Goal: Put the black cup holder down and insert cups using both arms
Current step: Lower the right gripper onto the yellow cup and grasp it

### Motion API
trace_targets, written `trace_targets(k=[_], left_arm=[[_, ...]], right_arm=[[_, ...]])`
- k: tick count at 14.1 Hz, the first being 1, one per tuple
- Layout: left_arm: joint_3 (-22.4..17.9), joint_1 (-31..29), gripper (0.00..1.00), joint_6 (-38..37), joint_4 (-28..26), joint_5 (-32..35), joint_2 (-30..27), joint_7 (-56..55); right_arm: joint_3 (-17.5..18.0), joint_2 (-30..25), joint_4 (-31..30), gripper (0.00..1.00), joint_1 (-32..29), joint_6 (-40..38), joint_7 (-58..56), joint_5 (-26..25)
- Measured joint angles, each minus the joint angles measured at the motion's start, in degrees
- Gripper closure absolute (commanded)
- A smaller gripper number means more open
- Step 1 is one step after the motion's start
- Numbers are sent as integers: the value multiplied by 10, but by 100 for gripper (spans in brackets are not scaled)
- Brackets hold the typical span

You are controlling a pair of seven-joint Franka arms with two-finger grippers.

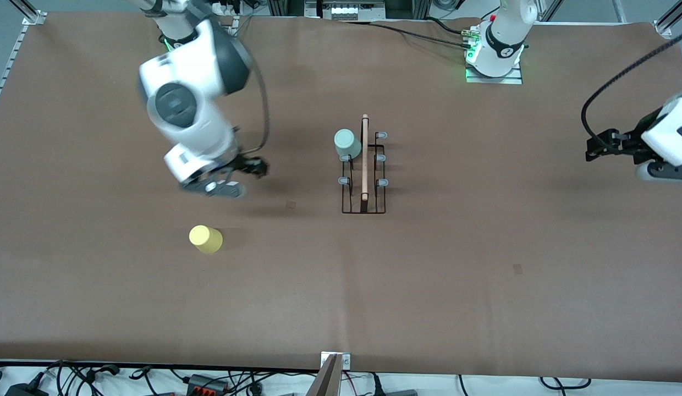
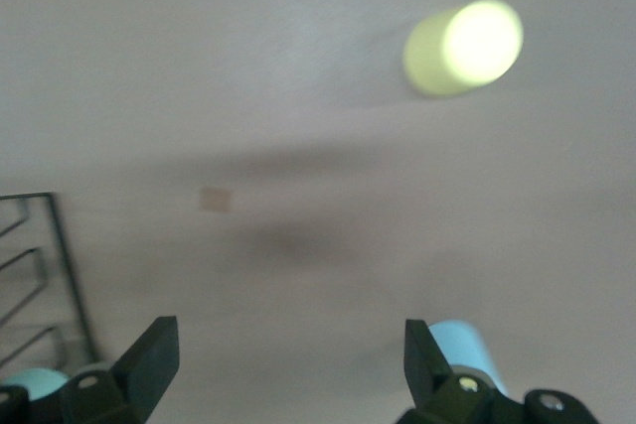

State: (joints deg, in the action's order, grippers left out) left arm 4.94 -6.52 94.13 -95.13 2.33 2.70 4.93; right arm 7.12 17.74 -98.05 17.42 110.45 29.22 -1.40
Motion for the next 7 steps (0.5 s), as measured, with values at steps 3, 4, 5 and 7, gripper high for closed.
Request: trace_targets(k=[3, 4, 5, 7], left_arm=[[-20, 26, 0, 11, -25, 0, -41, 0], [-21, 29, 0, 9, -28, 0, -53, 0], [-22, 29, 0, 5, -32, 0, -63, 0], [-24, 29, 0, 1, -42, -1, -71, 0]], right_arm=[[-30, 23, -7, 0, -35, 51, -101, -1], [-40, 37, -9, 0, -41, 80, -119, -3], [-46, 55, -12, 0, -47, 112, -140, -6], [-51, 96, -13, 0, -63, 172, -187, -9]])
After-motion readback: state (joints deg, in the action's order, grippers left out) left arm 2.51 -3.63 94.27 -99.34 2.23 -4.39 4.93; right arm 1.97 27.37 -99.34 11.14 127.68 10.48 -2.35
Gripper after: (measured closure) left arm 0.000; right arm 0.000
